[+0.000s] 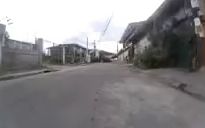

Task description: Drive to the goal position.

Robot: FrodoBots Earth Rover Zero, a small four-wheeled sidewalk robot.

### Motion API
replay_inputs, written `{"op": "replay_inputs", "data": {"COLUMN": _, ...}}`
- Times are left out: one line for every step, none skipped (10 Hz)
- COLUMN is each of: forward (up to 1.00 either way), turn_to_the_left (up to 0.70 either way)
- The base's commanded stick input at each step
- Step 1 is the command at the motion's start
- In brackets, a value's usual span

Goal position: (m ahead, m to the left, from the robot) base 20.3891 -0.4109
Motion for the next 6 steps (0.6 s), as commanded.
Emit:
{"op": "replay_inputs", "data": {"forward": 0.68, "turn_to_the_left": -0.28}}
{"op": "replay_inputs", "data": {"forward": 0.68, "turn_to_the_left": -0.34}}
{"op": "replay_inputs", "data": {"forward": 0.68, "turn_to_the_left": -0.09}}
{"op": "replay_inputs", "data": {"forward": 0.68, "turn_to_the_left": 0.00}}
{"op": "replay_inputs", "data": {"forward": 0.68, "turn_to_the_left": 0.00}}
{"op": "replay_inputs", "data": {"forward": 0.68, "turn_to_the_left": 0.00}}
